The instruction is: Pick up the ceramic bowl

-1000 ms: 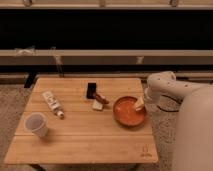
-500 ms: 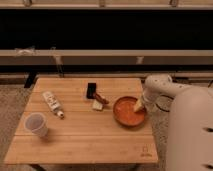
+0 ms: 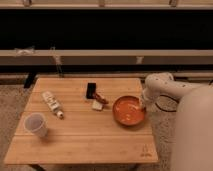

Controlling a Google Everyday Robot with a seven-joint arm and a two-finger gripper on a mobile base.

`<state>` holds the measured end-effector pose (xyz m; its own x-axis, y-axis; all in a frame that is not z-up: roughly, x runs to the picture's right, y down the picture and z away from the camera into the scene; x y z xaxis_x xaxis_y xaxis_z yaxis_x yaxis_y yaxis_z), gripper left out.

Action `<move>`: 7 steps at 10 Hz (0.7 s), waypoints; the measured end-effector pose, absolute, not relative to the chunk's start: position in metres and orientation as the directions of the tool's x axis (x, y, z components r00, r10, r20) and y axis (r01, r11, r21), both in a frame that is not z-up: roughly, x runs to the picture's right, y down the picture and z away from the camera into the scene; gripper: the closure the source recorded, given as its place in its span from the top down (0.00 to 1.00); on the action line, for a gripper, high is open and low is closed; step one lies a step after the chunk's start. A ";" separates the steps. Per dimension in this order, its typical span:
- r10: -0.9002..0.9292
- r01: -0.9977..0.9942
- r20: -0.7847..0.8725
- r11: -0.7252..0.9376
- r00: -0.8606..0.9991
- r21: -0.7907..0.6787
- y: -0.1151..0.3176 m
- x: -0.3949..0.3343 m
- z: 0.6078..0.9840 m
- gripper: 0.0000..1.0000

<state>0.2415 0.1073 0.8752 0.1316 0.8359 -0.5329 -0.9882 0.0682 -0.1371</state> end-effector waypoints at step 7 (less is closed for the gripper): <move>0.877 -0.976 -0.458 0.051 0.146 -0.214 0.077 0.218 0.851 0.00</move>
